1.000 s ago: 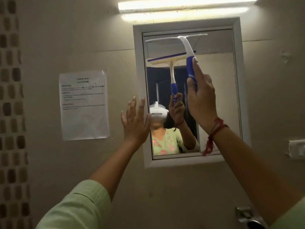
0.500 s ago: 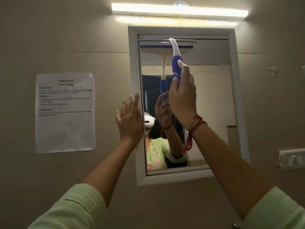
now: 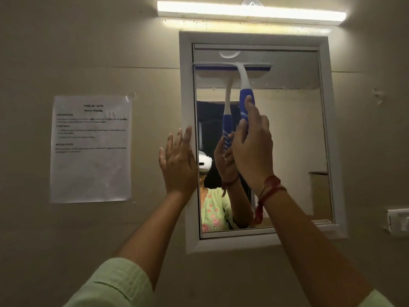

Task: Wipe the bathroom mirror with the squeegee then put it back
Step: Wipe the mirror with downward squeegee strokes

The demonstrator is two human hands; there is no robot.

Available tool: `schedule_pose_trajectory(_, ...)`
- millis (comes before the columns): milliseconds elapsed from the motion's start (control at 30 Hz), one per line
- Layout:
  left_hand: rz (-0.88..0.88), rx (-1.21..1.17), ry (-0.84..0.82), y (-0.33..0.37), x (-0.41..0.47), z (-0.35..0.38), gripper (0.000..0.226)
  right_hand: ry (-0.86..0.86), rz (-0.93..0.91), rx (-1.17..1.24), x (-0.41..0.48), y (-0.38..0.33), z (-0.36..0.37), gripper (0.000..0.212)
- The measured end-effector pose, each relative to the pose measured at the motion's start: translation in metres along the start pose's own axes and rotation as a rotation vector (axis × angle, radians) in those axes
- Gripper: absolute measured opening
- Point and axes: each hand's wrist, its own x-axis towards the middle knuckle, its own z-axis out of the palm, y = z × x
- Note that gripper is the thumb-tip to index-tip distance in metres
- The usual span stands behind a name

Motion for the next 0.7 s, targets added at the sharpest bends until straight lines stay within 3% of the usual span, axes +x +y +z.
schedule_pose_trajectory(333,0.007,0.043,0.014,-0.002,-0.001,0.002,0.047,0.018,-0.036,-0.04,0.027,-0.001,0.009,0.047)
schedule_pose_trajectory(700,0.008,0.066,0.013,0.0,-0.002,0.002,0.047,-0.007,-0.041,-0.039,-0.008,0.01,-0.008,0.046)
